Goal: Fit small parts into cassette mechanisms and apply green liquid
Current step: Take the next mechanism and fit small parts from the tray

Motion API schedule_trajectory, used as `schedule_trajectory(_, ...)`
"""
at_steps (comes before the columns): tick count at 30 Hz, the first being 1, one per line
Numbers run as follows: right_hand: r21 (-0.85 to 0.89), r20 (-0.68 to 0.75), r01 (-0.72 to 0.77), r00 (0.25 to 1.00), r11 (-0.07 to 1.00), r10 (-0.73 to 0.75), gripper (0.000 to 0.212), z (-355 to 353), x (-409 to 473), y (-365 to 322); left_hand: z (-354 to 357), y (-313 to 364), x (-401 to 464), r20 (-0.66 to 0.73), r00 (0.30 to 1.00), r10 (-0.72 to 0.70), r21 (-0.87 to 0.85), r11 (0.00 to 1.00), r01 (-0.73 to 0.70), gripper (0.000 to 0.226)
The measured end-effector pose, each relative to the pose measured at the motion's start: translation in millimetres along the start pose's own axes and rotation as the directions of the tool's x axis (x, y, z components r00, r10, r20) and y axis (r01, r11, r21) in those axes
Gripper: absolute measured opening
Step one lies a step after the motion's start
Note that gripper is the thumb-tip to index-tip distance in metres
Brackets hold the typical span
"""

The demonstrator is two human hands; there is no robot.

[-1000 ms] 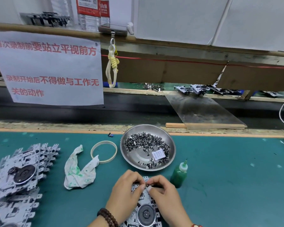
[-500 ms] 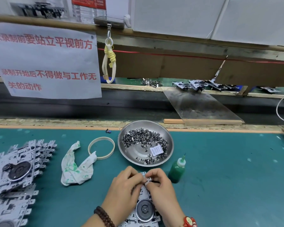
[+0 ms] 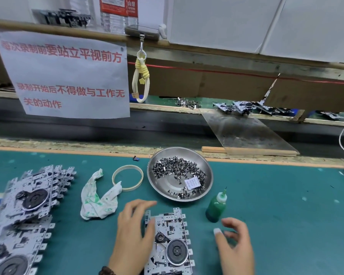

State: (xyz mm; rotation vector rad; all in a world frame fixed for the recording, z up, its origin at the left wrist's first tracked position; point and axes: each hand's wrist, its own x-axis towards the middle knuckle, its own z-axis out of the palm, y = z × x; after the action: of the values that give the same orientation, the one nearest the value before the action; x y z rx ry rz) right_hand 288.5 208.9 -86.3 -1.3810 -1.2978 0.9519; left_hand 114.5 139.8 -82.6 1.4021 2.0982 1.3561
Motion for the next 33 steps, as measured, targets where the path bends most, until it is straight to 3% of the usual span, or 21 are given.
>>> schedule_trajectory(2,-0.064,-0.064,0.024,0.998,0.998,-0.028,0.044,-7,9,5,-8,-3,0,0.035,0.988,-0.148,-0.002,0.989,0.148,0.036)
schedule_trajectory(4,-0.171,-0.022,0.048,0.998,0.984,-0.053,0.063,-8,20,7,-15,-4,4,0.146,0.951,-0.272,0.059,0.962,0.266,0.034)
schedule_trajectory(6,-0.256,0.049,0.069,0.997,0.964,-0.059,0.076,-4,29,6,-18,-5,9,0.228,0.919,-0.323,0.138,0.944,0.298,0.037)
schedule_trajectory(8,-0.336,0.123,0.066,0.992,0.94,-0.026,0.069,2,37,6,-20,-4,11,0.266,0.896,-0.355,0.141,0.934,0.328,0.036)
schedule_trajectory(11,-0.4,0.2,0.077,0.98,0.913,0.004,0.041,9,40,6,-22,-5,9,0.293,0.859,-0.42,0.082,0.906,0.415,0.033)
schedule_trajectory(13,-0.29,0.216,0.119,0.975,0.95,-0.056,0.027,8,35,3,-23,-5,8,0.304,0.836,-0.458,0.015,0.879,0.476,0.03)
schedule_trajectory(16,-0.112,0.224,0.131,0.969,0.985,-0.104,0.026,1,23,-5,-21,-5,8,0.333,0.827,-0.453,-0.015,0.874,0.485,0.019)
schedule_trajectory(19,-0.015,0.282,0.072,0.957,0.997,-0.065,0.038,-8,16,-12,-17,-3,7,0.377,0.806,-0.455,-0.065,0.856,0.513,0.02)
schedule_trajectory(24,0.134,0.241,-0.028,0.971,0.991,-0.005,0.027,-29,16,-18,-13,-1,1,0.437,0.776,-0.454,-0.213,0.786,0.58,0.029)
schedule_trajectory(25,0.263,0.257,-0.114,0.965,0.958,0.044,0.026,-32,18,-21,-12,0,0,0.47,0.757,-0.454,-0.267,0.745,0.612,0.029)
schedule_trajectory(27,0.55,0.347,-0.323,0.927,0.77,0.141,0.023,-36,18,-31,-11,2,-2,0.523,0.729,-0.441,-0.364,0.657,0.66,0.031)
schedule_trajectory(29,0.676,0.418,-0.42,0.895,0.605,0.154,0.027,-41,20,-40,-10,2,-3,0.542,0.725,-0.424,-0.419,0.612,0.671,0.032)
schedule_trajectory(31,0.689,0.46,-0.442,0.879,0.574,0.124,0.032,-42,21,-41,-9,3,-3,0.554,0.725,-0.409,-0.453,0.582,0.675,0.032)
schedule_trajectory(33,0.652,0.462,-0.406,0.883,0.64,0.09,0.034,-39,21,-41,-7,5,-2,0.569,0.724,-0.39,-0.485,0.552,0.678,0.031)
